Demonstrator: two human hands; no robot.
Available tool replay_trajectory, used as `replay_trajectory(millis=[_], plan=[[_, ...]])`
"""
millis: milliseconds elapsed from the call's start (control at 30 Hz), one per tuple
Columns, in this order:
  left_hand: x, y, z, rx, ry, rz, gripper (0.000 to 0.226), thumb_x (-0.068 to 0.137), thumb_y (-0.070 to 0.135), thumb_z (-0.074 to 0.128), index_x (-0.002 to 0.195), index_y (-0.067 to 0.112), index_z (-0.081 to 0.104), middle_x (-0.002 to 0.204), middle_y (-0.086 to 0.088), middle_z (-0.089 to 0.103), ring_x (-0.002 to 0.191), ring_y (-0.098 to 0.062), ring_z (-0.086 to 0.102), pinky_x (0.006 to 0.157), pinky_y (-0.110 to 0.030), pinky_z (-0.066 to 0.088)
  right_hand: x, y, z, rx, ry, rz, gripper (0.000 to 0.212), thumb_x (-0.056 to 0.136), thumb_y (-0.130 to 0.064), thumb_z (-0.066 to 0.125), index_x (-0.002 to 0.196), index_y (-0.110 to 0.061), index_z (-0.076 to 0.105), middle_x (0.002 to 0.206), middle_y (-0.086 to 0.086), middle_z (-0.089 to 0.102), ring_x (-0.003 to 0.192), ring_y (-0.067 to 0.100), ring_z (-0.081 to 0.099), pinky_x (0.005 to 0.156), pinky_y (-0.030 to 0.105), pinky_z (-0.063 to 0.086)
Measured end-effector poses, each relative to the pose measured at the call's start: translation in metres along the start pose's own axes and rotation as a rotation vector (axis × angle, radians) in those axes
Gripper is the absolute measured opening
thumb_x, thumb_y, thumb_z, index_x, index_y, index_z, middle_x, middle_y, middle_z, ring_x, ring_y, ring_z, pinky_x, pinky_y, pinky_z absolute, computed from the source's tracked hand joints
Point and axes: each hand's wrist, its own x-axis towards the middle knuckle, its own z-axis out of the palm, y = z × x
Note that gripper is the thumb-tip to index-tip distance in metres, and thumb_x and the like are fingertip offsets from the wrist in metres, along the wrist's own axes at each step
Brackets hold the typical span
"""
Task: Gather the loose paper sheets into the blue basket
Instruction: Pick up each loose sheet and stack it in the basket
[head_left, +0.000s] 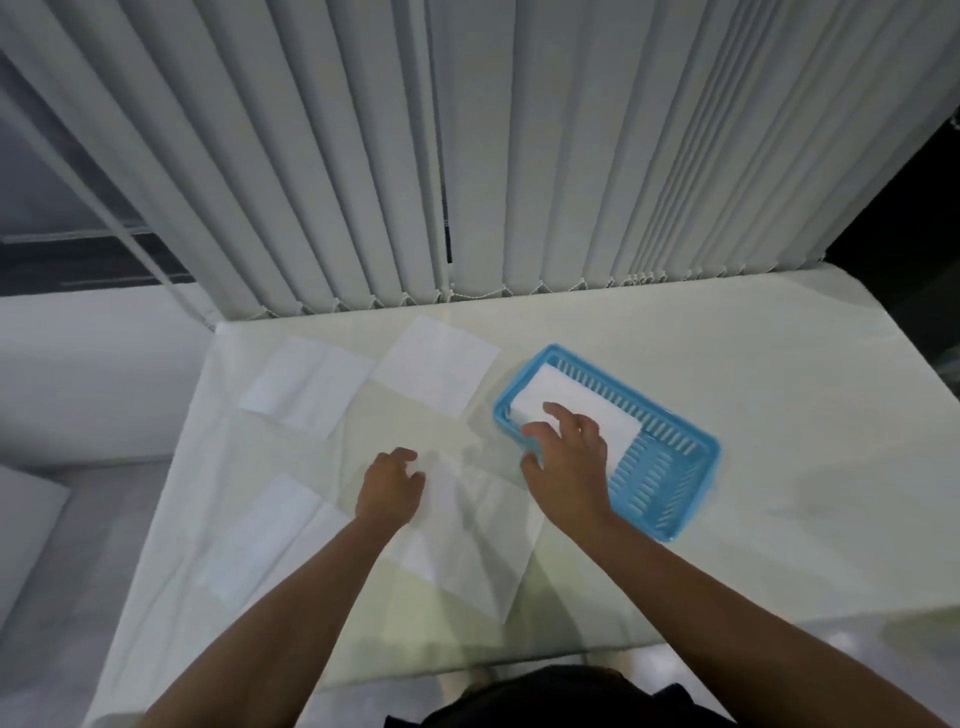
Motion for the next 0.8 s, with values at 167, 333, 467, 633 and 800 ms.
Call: replay_trajectory(millis=[167, 333, 467, 633, 800], plan=[[-0.030, -0.027, 0.000, 0.059, -0.051, -0.087, 0.047, 0.086, 0.039, 0.061, 0.127, 0.019, 0.049, 0.122, -0.006, 0.055, 0.112, -0.025, 0.058, 0.094, -0.039, 0.050, 0.015, -0.035, 0.042, -0.100, -0.297, -0.148, 0.040, 0.089, -0.023, 0.050, 0.128, -0.023, 0.058, 0.146, 0.000, 0.045, 0.129, 0.028, 0.037, 0.105, 0.042, 0.028], [-0.049, -0.031, 0.012, 0.184, -0.022, -0.044, 0.053, 0.083, 0.044, 0.064, 0.125, 0.019, 0.045, 0.121, -0.001, 0.051, 0.110, -0.024, 0.056, 0.081, -0.037, 0.050, 0.023, -0.046, 0.072, -0.303, -0.530, -0.115, 0.057, 0.095, -0.023, 0.042, 0.149, -0.018, 0.025, 0.157, 0.005, 0.025, 0.139, 0.032, 0.026, 0.112, 0.045, 0.026], [-0.054, -0.025, 0.018, 0.161, -0.032, -0.074, 0.045, 0.087, 0.028, 0.062, 0.125, 0.016, 0.042, 0.120, -0.005, 0.052, 0.105, -0.027, 0.059, 0.078, -0.036, 0.049, 0.020, -0.047, 0.083, -0.333, -0.554, -0.057, 0.062, 0.095, -0.023, 0.047, 0.149, -0.016, 0.018, 0.149, 0.010, 0.034, 0.133, 0.031, 0.037, 0.106, 0.042, 0.036], [-0.051, -0.024, 0.016, 0.069, -0.104, -0.121, 0.035, 0.085, 0.017, 0.055, 0.119, 0.015, 0.047, 0.110, -0.007, 0.062, 0.100, -0.027, 0.061, 0.072, -0.031, 0.045, 0.026, -0.045, 0.081, -0.186, -0.567, 0.048, 0.056, 0.094, -0.027, 0.047, 0.146, -0.018, 0.029, 0.140, 0.011, 0.047, 0.127, 0.030, 0.044, 0.101, 0.040, 0.040], [-0.045, -0.020, -0.001, 0.176, -0.052, 0.047, 0.020, 0.083, 0.015, 0.048, 0.101, 0.013, 0.057, 0.096, -0.001, 0.053, 0.100, -0.025, 0.056, 0.073, -0.030, 0.041, 0.038, -0.040, 0.069, -0.043, -0.555, 0.009, 0.056, 0.095, -0.023, 0.047, 0.147, -0.028, 0.028, 0.147, 0.006, 0.040, 0.136, 0.032, 0.035, 0.107, 0.042, 0.040]])
